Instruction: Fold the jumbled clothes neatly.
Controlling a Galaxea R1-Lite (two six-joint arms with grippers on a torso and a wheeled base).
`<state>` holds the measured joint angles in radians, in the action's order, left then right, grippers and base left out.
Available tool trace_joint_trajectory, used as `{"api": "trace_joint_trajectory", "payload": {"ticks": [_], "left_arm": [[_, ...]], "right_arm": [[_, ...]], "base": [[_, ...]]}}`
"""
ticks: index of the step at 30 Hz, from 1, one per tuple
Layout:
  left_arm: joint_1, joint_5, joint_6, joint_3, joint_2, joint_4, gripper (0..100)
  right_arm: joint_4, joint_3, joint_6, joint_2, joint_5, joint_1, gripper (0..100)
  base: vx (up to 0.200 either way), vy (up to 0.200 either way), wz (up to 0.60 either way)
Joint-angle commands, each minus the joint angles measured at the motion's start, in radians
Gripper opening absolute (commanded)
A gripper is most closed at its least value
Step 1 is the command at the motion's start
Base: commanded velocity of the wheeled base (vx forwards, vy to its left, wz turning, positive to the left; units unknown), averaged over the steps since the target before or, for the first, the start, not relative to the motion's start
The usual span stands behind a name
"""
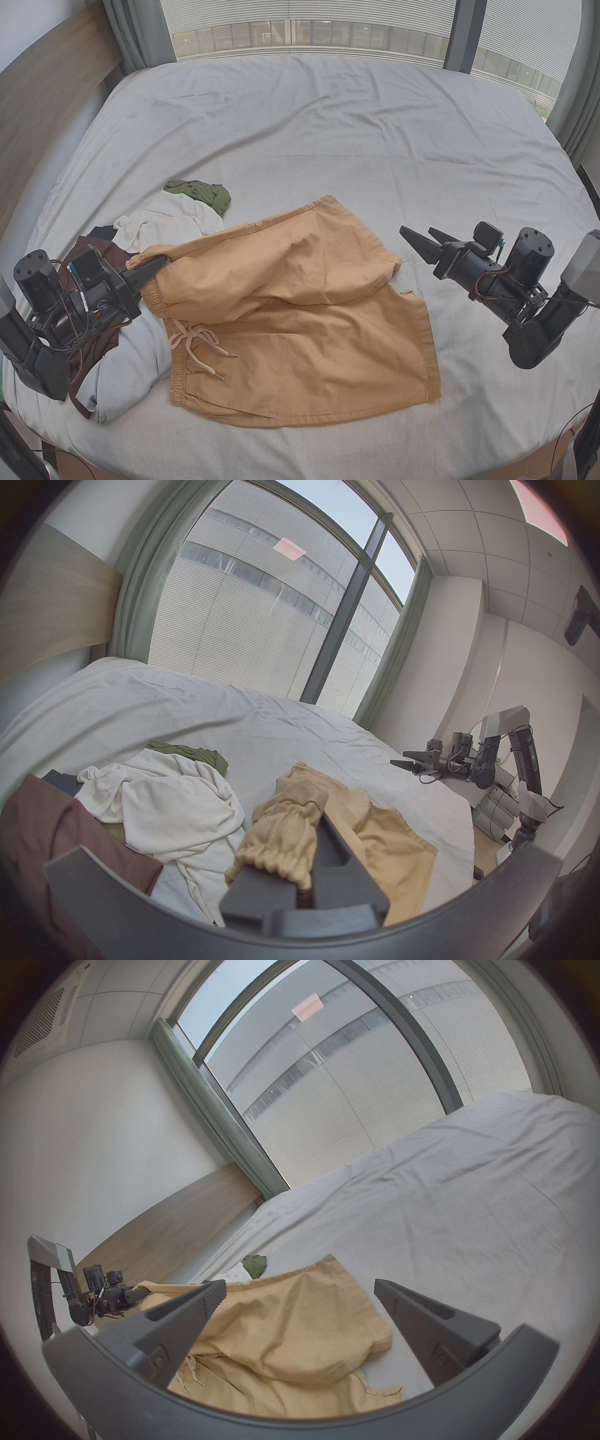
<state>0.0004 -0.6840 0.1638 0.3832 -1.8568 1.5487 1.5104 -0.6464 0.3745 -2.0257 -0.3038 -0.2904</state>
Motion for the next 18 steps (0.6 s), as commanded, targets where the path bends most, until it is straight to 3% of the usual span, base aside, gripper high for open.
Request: {"api": "trace_joint_trajectory", "payload": {"ticks": [1, 13, 18], "left_arm": [[0.000, -0.002, 0.000, -0.007, -0.002, 0.001, 0], [0.001, 0.000, -0.001, -0.018, -0.045, 0.001, 0], [-0.002, 0.000, -0.003, -0.020, -0.047, 0.001, 0]], "right_arm": [[0.004, -0.006, 0.004, -0.064, 0.000, -0.007, 100], [0.007, -0.019, 0.004, -0.077, -0.001, -0.010, 100], [-0.042, -0.118, 0.006, -0.120, 0.002, -0.007, 100]], "base": [[0.000, 0.000, 0.00], [0.000, 0.000, 0.00], [0.000, 0.000, 0.00]]}}
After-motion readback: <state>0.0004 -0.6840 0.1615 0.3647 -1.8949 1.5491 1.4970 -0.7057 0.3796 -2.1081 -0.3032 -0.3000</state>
